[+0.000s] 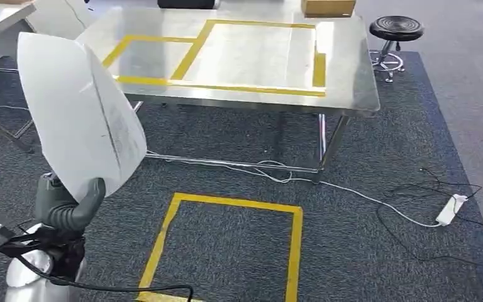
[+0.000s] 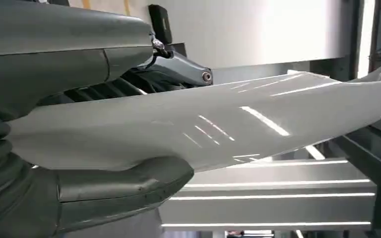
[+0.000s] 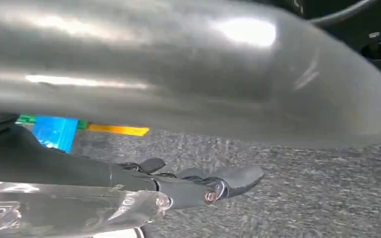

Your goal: Take the parts from the cabinet and place them on the table.

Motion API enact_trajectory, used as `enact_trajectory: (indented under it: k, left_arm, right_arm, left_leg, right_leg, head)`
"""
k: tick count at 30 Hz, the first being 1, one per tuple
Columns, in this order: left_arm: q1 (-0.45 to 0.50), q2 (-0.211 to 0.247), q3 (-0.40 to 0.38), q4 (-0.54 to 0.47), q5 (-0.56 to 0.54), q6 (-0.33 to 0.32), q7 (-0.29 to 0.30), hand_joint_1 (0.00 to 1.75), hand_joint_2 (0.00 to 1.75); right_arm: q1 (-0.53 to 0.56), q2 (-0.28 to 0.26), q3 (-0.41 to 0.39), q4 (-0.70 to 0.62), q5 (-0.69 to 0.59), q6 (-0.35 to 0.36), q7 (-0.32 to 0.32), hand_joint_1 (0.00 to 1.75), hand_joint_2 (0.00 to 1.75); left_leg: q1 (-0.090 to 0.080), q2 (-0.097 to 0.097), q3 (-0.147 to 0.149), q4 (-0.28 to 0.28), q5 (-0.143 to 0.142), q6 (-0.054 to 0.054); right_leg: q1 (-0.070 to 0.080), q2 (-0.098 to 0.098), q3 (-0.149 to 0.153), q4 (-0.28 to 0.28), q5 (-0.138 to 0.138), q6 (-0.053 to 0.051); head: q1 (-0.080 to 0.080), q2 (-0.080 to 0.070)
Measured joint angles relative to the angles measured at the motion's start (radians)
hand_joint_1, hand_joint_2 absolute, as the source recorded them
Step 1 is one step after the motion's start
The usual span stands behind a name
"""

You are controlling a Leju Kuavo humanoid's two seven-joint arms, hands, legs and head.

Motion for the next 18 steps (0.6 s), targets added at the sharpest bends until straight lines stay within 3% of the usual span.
enact_trajectory:
  k: [3,4,5,6,8,9,10,11,13,14,16,18]
  left_arm:
    - [0.002,0.000,0.002,0.003,0.004,0.000,-0.001,1.75,1.75]
    - [0.004,0.000,0.002,0.004,0.005,0.000,-0.001,1.75,1.75]
    - [0.005,0.000,0.002,0.006,0.005,0.000,-0.001,1.75,1.75]
    - [0.005,0.000,0.002,0.007,0.005,0.000,-0.001,1.75,1.75]
    - [0.005,0.000,0.003,0.008,0.005,0.000,-0.001,1.75,1.75]
    - [0.005,0.000,0.004,0.008,0.005,0.000,-0.002,1.75,1.75]
    - [0.004,0.000,0.005,0.008,0.005,0.000,-0.002,1.75,1.75]
    - [0.004,0.000,0.005,0.008,0.006,0.000,-0.005,1.75,1.75]
    - [0.006,0.000,0.005,0.008,0.012,0.000,-0.011,1.75,1.75]
    - [0.006,0.001,0.006,0.008,0.015,0.000,-0.015,1.75,1.75]
    - [0.007,0.001,0.007,0.008,0.016,0.000,-0.017,1.75,1.75]
    - [0.007,0.001,0.007,0.008,0.016,0.000,-0.018,1.75,1.75]
  right_arm:
    - [0.000,-0.001,0.000,0.000,0.000,0.000,0.001,0.00,0.00]
    - [0.000,-0.001,0.000,0.000,0.000,0.000,0.001,0.00,0.00]
    - [0.000,-0.002,0.000,0.000,0.000,-0.001,0.001,0.00,0.00]
    - [0.000,-0.002,0.000,0.000,0.000,-0.001,0.001,0.00,0.00]
    - [0.000,-0.002,0.000,0.000,0.000,-0.001,0.001,0.00,0.00]
    - [0.000,0.001,0.002,0.003,0.000,0.000,0.001,0.00,0.00]
    - [0.000,0.002,0.002,0.005,0.000,-0.001,0.000,0.00,0.00]
    - [-0.001,0.003,0.002,0.004,-0.001,-0.004,-0.001,0.00,0.00]
    - [0.000,0.003,0.002,0.005,-0.001,-0.008,-0.003,0.00,0.00]
    - [0.000,0.003,0.002,0.005,-0.002,-0.008,-0.005,0.00,0.00]
    - [0.000,0.003,0.002,0.005,-0.002,-0.010,-0.005,0.00,0.00]
    - [0.000,0.003,0.002,0.005,-0.002,-0.011,-0.006,0.00,0.00]
  left_leg:
    - [0.005,0.001,-0.001,0.000,-0.001,-0.004]
    - [0.007,0.001,-0.001,0.002,-0.002,-0.008]
    - [0.010,0.000,0.000,0.003,-0.004,-0.013]
    - [0.017,-0.001,0.000,0.008,-0.007,-0.020]
    - [0.031,-0.004,-0.002,0.033,-0.024,-0.044]
    - [0.026,-0.006,-0.007,0.046,-0.033,-0.056]
    - [0.023,-0.007,-0.016,0.065,-0.043,-0.063]
    - [0.020,-0.007,-0.018,0.062,-0.040,-0.063]
    - [0.019,-0.006,-0.017,0.061,-0.033,-0.057]
    - [0.018,-0.006,-0.016,0.059,-0.025,-0.046]
    - [0.017,-0.006,-0.016,0.058,-0.019,-0.033]
    - [0.018,-0.005,-0.014,0.050,-0.026,-0.010]
  right_leg:
    - [-0.010,-0.007,-0.108,0.226,-0.114,0.016]
    - [-0.013,-0.007,-0.129,0.268,-0.123,0.022]
    - [-0.017,-0.008,-0.126,0.259,-0.106,0.029]
    - [-0.021,-0.008,-0.100,0.206,-0.069,0.036]
    - [-0.037,-0.007,-0.003,0.025,0.018,0.057]
    - [-0.034,0.012,0.001,0.018,-0.009,0.067]
    - [-0.039,0.018,0.001,0.015,-0.006,0.037]
    - [-0.039,0.016,-0.004,0.024,-0.006,0.018]
    - [-0.043,0.016,-0.007,0.022,0.000,0.014]
    - [-0.042,0.017,-0.008,0.022,0.000,0.013]
    - [-0.039,0.017,-0.008,0.022,-0.001,0.006]
    - [-0.032,0.017,-0.008,0.023,-0.003,-0.003]
  head:
    - [0.005,0.000]
    - [0.005,0.000]
    - [0.005,0.000]
    - [0.005,0.000]
    - [0.005,0.000]
    - [0.013,0.000]
    - [0.020,0.000]
    - [0.008,0.000]
    - [0.001,0.000]
    - [-0.005,0.000]
    - [-0.009,0.000]
    - [-0.011,0.000]
